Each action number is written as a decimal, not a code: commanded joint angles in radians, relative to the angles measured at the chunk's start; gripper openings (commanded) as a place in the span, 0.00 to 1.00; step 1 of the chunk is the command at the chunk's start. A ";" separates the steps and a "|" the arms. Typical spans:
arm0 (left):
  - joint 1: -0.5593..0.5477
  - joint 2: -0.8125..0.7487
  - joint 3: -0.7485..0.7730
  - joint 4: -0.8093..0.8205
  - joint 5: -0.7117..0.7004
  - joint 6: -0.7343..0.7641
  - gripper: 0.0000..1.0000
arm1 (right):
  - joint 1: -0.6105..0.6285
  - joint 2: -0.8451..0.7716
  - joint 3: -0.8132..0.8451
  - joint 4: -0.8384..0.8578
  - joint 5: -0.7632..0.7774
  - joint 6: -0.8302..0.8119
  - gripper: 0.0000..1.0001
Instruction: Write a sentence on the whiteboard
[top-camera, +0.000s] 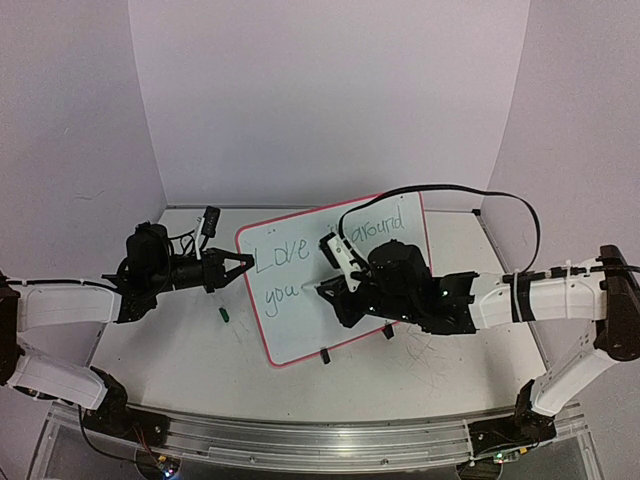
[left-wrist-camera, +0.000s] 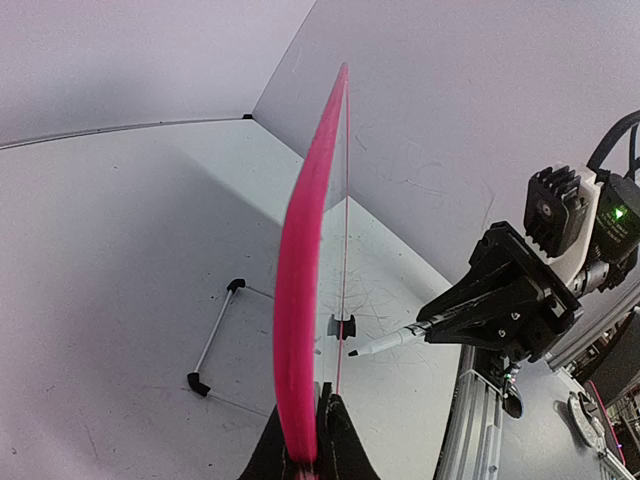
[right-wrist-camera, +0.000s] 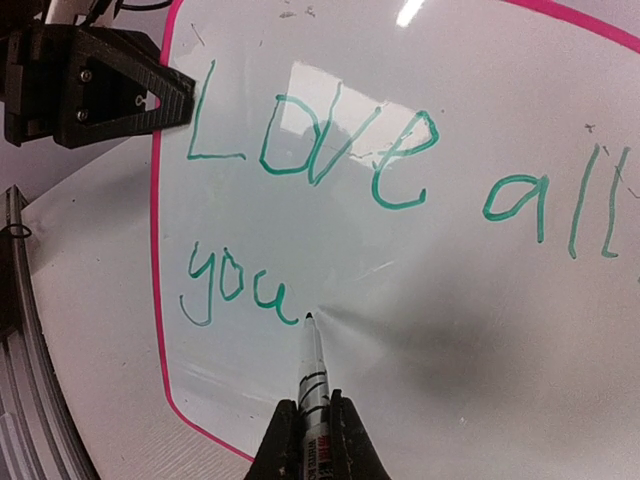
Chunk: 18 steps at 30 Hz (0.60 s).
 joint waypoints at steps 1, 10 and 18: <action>0.004 0.006 0.000 -0.100 -0.054 0.096 0.00 | -0.002 0.000 0.000 0.032 -0.025 0.005 0.00; 0.003 0.007 0.003 -0.101 -0.052 0.096 0.00 | -0.003 0.025 0.016 0.032 -0.001 0.008 0.00; 0.004 0.003 0.002 -0.103 -0.052 0.099 0.00 | -0.003 0.037 0.030 0.032 0.034 0.012 0.00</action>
